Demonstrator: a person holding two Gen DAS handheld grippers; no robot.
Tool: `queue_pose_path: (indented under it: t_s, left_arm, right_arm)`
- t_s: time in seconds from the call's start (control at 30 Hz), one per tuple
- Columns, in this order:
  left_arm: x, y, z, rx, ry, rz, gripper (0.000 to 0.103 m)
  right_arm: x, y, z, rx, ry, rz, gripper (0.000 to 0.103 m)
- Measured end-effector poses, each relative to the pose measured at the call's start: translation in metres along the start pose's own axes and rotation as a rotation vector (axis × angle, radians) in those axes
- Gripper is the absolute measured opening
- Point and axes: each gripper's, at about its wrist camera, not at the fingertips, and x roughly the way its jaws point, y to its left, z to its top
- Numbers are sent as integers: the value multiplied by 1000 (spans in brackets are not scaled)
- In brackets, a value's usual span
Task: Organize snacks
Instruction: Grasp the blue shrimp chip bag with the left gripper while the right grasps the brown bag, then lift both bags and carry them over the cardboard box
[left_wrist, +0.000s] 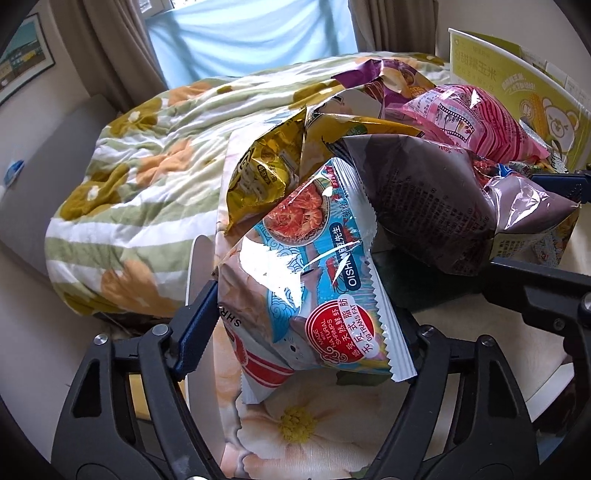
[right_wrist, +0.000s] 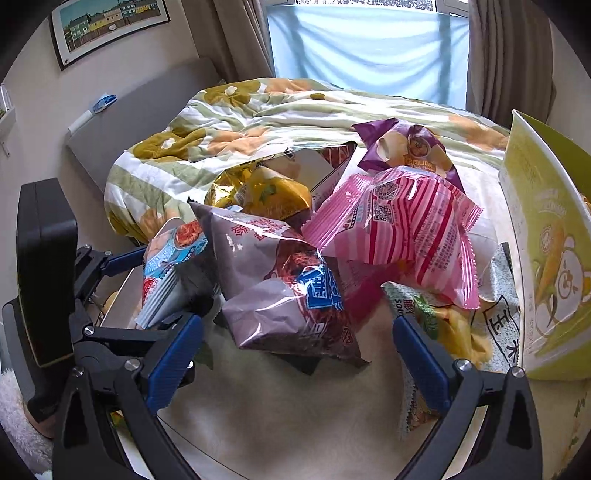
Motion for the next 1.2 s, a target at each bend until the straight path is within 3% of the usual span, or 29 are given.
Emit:
queue_pose_path:
  t_s: [0.13,0.27,0.5,0.73,0.87,1.2]
  left_arm:
    - [0,2,0,-4,7,-1,73]
    - [-3,4,-1,-6,12,-1,67]
    - [-6,6,-3,-25,18,-7,65]
    - [-10,10,-5,-56,29,-4,65]
    - [-14,9,-6,-68,36,-13,65]
    - [-46,17,-4,-96,5,-6,64]
  right_arm:
    - [6,2,4,-24,4,4,101]
    - [15,3,8,-46,17,8,92]
    - [26,6,11,-76,29,20,83]
    - [33,9,12,-83,59,37,63]
    - [29,9,11,-71,61,41,57]
    - [0,16,9,-22,37,66,57]
